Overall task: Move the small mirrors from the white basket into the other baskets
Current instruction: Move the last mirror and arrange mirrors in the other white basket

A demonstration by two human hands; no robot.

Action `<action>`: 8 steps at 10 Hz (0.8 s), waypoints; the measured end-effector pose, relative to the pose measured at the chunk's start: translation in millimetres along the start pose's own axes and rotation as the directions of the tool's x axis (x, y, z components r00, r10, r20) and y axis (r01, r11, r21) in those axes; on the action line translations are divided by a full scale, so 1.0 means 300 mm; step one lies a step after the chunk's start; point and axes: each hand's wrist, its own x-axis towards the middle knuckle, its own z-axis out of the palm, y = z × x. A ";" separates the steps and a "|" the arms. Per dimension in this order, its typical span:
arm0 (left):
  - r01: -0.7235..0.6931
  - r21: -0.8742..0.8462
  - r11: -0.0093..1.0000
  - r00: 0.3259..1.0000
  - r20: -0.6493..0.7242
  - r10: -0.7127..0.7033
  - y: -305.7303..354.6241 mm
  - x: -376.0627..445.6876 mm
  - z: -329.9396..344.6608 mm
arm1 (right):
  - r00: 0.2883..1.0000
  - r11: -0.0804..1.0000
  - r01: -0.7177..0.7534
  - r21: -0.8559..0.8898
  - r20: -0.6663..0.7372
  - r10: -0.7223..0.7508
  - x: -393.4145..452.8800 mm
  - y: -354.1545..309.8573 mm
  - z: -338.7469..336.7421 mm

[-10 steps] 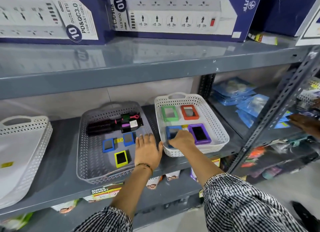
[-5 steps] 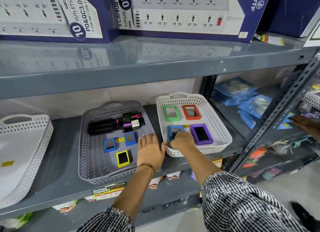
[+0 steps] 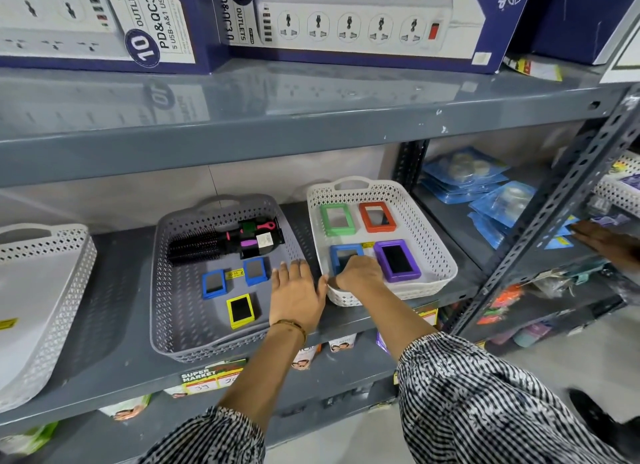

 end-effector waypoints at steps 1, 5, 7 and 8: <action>-0.001 0.001 1.000 1.000 0.008 0.001 0.001 -0.001 -0.003 | 1.000 1.000 0.009 0.011 0.012 -0.009 0.002 0.007 -0.003; -0.004 0.004 1.000 1.000 0.004 0.004 0.001 -0.008 -0.008 | 0.998 0.980 -0.013 0.196 0.062 0.001 0.020 0.046 -0.058; 0.005 -0.003 1.000 1.000 0.009 -0.005 0.002 -0.005 -0.005 | 0.970 0.944 -0.221 0.243 -0.041 0.238 0.079 0.194 -0.120; 0.008 -0.002 1.000 1.000 0.011 -0.008 0.001 -0.005 -0.004 | 0.966 0.943 -0.260 0.209 0.053 0.255 0.089 0.237 -0.100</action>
